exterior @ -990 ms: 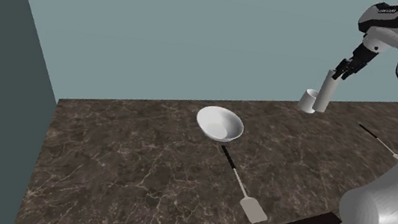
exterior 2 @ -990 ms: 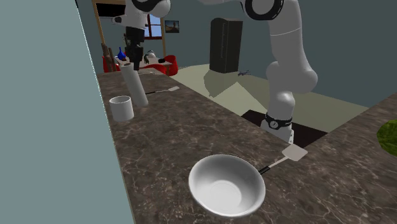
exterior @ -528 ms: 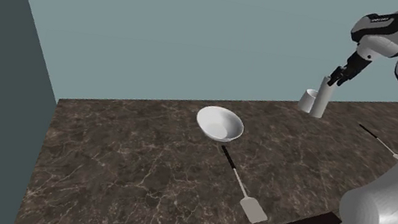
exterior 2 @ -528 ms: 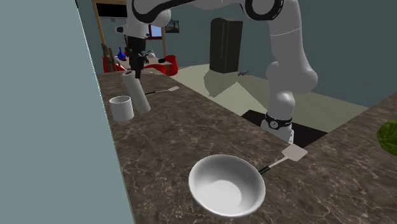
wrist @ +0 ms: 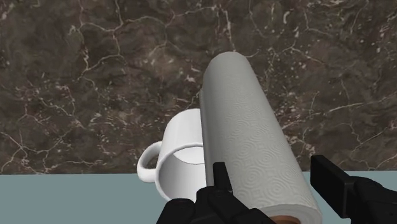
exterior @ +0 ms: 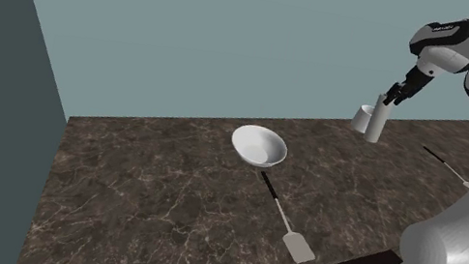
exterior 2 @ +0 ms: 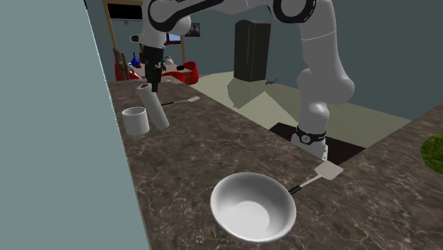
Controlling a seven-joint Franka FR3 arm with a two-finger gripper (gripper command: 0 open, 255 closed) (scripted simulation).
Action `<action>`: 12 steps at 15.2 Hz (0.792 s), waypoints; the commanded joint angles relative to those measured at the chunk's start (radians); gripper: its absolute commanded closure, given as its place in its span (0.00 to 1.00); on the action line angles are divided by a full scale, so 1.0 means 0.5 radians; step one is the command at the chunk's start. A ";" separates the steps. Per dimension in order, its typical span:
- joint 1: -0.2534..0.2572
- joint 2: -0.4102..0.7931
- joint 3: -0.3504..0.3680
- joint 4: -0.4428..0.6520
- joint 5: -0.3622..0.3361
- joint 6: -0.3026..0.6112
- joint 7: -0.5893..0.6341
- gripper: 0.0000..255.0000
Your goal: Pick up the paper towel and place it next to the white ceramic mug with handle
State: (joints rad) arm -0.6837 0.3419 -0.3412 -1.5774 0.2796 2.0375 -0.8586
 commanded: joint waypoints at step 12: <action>-0.008 -0.065 -0.017 0.105 -0.033 -0.165 0.022 0.00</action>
State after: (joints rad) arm -0.6844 0.3146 -0.3472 -1.5486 0.2666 1.9843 -0.8499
